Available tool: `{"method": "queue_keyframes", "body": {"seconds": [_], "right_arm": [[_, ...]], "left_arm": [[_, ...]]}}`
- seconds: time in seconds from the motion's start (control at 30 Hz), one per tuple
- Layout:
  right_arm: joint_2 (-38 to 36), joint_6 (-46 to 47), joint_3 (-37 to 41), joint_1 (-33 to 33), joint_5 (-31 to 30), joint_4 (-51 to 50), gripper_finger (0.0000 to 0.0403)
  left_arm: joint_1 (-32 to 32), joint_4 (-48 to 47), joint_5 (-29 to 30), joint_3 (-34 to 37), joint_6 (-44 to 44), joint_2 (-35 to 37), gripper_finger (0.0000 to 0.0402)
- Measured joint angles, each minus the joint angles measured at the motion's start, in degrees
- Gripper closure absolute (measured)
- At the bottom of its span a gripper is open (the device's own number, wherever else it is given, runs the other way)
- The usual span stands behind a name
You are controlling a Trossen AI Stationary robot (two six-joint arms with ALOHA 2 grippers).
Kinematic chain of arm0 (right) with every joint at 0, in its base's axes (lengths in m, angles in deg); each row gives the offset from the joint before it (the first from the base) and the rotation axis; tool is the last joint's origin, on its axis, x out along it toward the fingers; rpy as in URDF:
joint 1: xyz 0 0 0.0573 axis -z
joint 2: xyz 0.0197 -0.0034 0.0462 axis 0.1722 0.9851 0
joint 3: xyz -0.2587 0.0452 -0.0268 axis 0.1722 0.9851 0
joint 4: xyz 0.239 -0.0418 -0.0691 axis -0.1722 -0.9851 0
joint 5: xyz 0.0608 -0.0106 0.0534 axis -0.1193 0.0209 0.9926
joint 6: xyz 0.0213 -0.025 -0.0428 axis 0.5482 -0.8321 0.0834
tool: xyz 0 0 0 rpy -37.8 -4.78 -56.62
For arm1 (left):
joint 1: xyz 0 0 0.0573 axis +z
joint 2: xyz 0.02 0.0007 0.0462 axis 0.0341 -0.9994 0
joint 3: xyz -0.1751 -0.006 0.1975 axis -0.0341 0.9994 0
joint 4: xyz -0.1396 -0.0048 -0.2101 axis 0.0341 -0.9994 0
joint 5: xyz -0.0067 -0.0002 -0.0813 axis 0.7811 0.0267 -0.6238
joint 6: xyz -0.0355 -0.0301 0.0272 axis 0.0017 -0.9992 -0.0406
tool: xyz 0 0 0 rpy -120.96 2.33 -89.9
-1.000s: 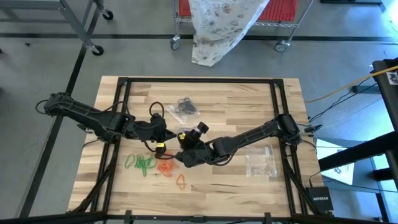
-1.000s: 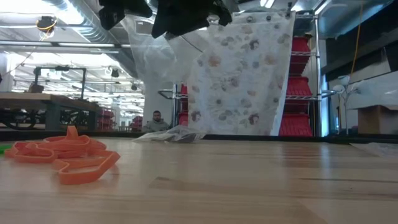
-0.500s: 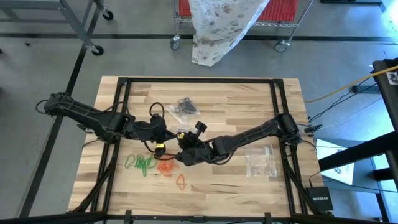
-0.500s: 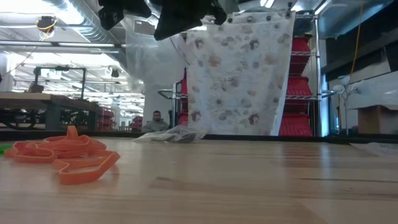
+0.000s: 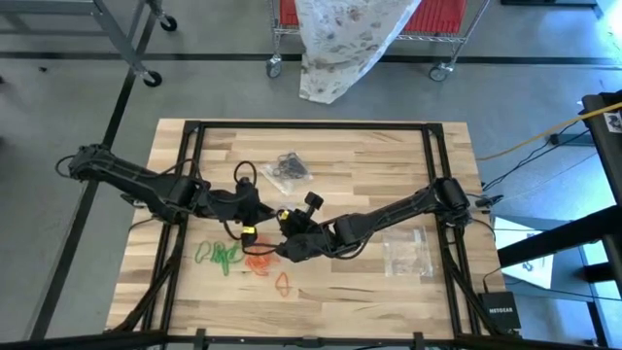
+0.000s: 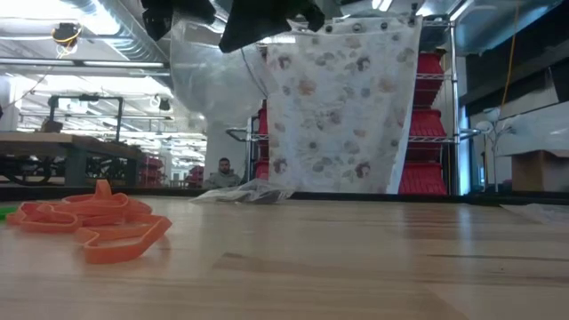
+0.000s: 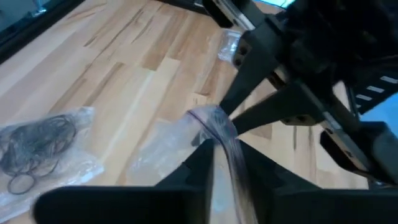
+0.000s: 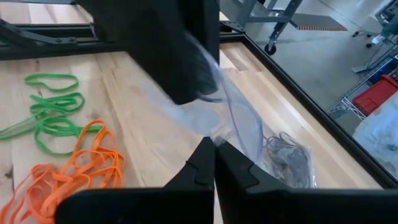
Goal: Sort rubber bands
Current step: Open the transparent zip bag
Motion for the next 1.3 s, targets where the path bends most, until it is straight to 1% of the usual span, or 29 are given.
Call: {"method": "queue_keyframes", "body": {"seconds": [0.13,0.2,0.3,0.4,0.5,0.6,0.7,0.83,0.93,1.07,1.17,1.3], "right_arm": [[0.0,-0.7,0.0,0.0,0.1,0.0,0.0403],[-0.3,-1.5,0.0,-0.1,0.8,-0.1,0.0403],[-1.7,-1.8,0.0,-0.4,5.1,-0.2,0.0403],[-4.3,-4.2,0.0,-0.9,8.3,-0.4,0.0403],[-6.2,-8.7,-0.1,-1.3,11.4,-0.6,0.0403],[-7.8,-12.1,-0.1,-1.6,16.0,-0.6,0.0403],[-9.1,-15.8,-0.1,-1.6,20.3,1.7,0.0403],[-9.2,-17.8,-0.1,-1.5,23.3,3.3,0.0403],[-9.2,-17.8,-0.1,-1.5,23.5,3.6,0.0403],[-9.0,-17.8,-0.1,-1.5,23.0,3.8,0.0403],[-9.0,-18.1,-0.1,-1.5,23.0,4.7,0.0403],[-9.0,-19.4,-0.1,-1.4,23.6,4.3,0.0403]], "left_arm": [[0.0,-0.1,-1.0,0.0,2.2,2.0,0.0302],[0.0,-0.1,-2.8,0.0,3.5,4.1,0.028],[-0.1,-0.4,-3.9,0.0,4.5,8.2,0.0256],[-0.8,-1.8,-4.1,0.0,6.1,12.4,0.0244],[-1.7,-4.1,-4.2,0.3,8.5,14.9,0.0241],[-2.8,-2.8,-4.5,2.3,9.4,15.5,0.0245],[-4.1,1.1,-5.3,4.3,9.8,14.9,0.0249],[-6.2,8.6,-6.8,6.2,11.2,14.2,0.025],[-7.3,13.0,-7.1,7.7,11.5,13.7,0.0251],[-7.3,13.4,-6.9,7.8,11.0,12.6,0.0251],[-7.0,14.4,-6.9,7.8,9.6,10.4,0.0251],[-6.5,18.7,-6.9,7.8,10.1,7.0,0.0251]]}}
